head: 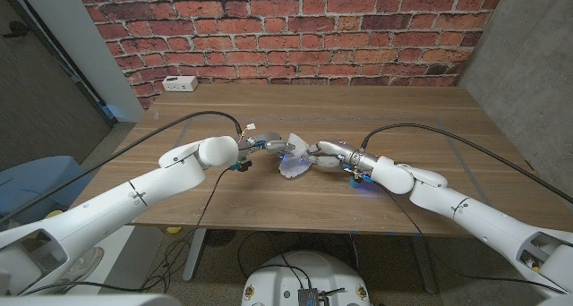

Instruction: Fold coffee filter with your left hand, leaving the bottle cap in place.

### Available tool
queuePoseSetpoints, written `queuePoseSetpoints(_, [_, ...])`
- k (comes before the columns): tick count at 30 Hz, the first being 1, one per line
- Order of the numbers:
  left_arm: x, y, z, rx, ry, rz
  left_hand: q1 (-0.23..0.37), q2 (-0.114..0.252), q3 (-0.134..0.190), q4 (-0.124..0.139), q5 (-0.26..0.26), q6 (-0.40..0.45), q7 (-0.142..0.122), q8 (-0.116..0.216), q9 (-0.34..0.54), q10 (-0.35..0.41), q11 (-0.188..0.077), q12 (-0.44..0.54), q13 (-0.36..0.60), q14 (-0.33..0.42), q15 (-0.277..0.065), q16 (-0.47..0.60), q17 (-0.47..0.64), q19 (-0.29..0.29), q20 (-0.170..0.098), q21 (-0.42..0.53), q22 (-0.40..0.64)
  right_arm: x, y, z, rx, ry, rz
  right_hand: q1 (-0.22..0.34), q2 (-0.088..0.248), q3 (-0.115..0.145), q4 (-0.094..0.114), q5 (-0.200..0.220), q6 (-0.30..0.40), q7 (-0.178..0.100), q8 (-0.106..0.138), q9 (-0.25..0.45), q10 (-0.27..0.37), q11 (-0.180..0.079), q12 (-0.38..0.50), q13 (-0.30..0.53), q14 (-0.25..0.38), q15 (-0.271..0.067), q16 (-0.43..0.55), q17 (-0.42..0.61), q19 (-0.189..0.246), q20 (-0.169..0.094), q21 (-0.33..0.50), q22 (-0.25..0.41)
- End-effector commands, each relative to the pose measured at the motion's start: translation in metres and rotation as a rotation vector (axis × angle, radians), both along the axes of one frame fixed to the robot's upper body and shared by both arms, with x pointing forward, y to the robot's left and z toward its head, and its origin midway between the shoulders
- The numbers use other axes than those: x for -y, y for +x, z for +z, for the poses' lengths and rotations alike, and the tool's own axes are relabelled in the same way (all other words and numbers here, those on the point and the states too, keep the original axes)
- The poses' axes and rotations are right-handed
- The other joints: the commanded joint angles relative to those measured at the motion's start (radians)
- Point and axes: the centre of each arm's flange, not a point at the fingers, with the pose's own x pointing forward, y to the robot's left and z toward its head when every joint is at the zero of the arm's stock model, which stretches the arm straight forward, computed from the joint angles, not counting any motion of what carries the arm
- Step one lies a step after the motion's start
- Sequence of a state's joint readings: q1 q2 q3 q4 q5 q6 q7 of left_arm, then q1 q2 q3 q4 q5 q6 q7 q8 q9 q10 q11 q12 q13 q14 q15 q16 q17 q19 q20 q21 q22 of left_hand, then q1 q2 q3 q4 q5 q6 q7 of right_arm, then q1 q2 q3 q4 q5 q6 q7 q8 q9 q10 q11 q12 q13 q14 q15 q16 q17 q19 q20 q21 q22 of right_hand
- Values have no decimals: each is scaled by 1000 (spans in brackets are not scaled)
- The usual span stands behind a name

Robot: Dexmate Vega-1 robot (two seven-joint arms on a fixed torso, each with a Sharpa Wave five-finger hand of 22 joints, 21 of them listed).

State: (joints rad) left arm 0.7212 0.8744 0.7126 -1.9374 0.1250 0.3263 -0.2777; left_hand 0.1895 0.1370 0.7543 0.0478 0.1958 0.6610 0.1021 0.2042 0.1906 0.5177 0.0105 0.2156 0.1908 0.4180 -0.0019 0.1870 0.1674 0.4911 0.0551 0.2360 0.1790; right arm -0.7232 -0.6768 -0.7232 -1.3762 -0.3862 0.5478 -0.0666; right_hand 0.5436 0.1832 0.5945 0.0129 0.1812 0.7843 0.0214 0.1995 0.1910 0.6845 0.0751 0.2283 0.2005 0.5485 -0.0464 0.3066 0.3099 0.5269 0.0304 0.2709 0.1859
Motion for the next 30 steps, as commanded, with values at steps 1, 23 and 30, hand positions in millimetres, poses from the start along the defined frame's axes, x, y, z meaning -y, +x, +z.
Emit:
queuePoseSetpoints(1, [-2, 3, -3, -14, -5, 12, -13, -1, 3, 9, 0, 2, -4, -4, 2, 4, 1, -1, 1, 6, -3, -2, 2, -3, 1, -3, 4, 15, -10, 30, 143, 151, 1, 12, -5, 5, -19, 5, 3, -7, -1, -1, 4, -8, -6, -1, 17, -3, 1, -2, 11, 0, 2, 4])
queuePoseSetpoints(23, [31, -1, -1, 103, 250, 7, -13, 21, 27, 15, 2, 49, 7, 4, 1, 49, -5, 6, 1, 39, -8, -1, 1, -73, -6, -30, 5, -17, -10, 54, 149, -31, 79, 138, 16, 129, -111, 1, -18, -39, -10, 1, -1, -43, -23, 1, 9, -34, -14, -5, 6, -23, 6, 5])
queuePoseSetpoints(30, [39, -7, 1, 139, 285, 3, -13, 20, 29, 15, 2, 53, 3, 4, 1, 53, -5, 6, 1, 42, -11, -2, 0, -72, -5, -29, 6, -27, 8, 51, 47, -171, -8, 146, 16, 147, -115, 4, -27, -47, -12, 1, -9, -52, -26, 0, -21, -36, -36, -15, -12, -38, -1, 4])
